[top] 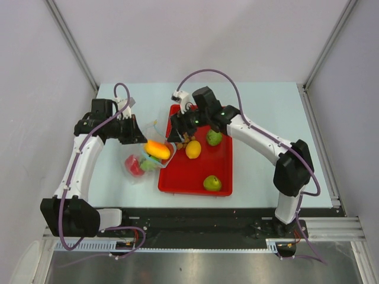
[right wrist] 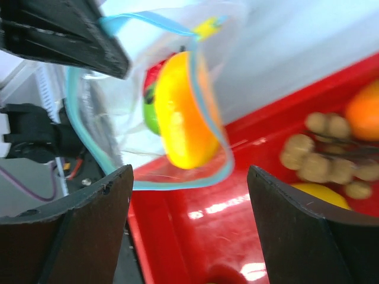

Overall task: Place the food in the zip-top bag and seal the zipper
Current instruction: Adjust the zipper food storage bag at the center of the board.

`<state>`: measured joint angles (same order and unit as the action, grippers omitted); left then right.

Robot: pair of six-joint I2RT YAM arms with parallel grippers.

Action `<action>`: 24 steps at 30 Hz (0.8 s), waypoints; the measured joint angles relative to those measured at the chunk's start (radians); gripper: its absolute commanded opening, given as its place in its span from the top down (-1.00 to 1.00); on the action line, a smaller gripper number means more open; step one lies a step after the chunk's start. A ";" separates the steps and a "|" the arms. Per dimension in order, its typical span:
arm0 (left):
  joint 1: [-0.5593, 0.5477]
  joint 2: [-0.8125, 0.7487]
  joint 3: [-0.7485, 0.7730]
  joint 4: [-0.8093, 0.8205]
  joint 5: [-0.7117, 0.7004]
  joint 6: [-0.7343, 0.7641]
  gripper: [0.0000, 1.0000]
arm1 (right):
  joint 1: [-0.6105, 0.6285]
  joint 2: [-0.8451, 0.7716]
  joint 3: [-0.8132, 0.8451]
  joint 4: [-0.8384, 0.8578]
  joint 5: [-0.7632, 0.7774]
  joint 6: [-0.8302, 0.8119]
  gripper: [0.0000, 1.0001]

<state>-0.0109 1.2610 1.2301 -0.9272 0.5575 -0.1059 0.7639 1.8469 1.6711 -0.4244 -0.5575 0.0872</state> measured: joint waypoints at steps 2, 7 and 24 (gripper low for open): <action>0.000 0.000 0.000 0.000 0.003 0.000 0.94 | -0.020 -0.018 -0.025 0.010 0.012 -0.015 -0.64; 0.000 0.000 0.000 -0.001 0.005 0.001 0.94 | -0.021 0.015 -0.066 0.018 0.038 -0.040 -0.58; 0.000 -0.001 0.000 -0.055 -0.045 0.042 0.00 | -0.004 0.121 -0.080 0.058 -0.073 0.025 1.00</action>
<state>-0.0109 1.2598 1.2301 -0.9825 0.5129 -0.0635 0.7601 1.9675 1.5906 -0.3668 -0.6304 0.1120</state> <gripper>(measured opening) 0.401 0.009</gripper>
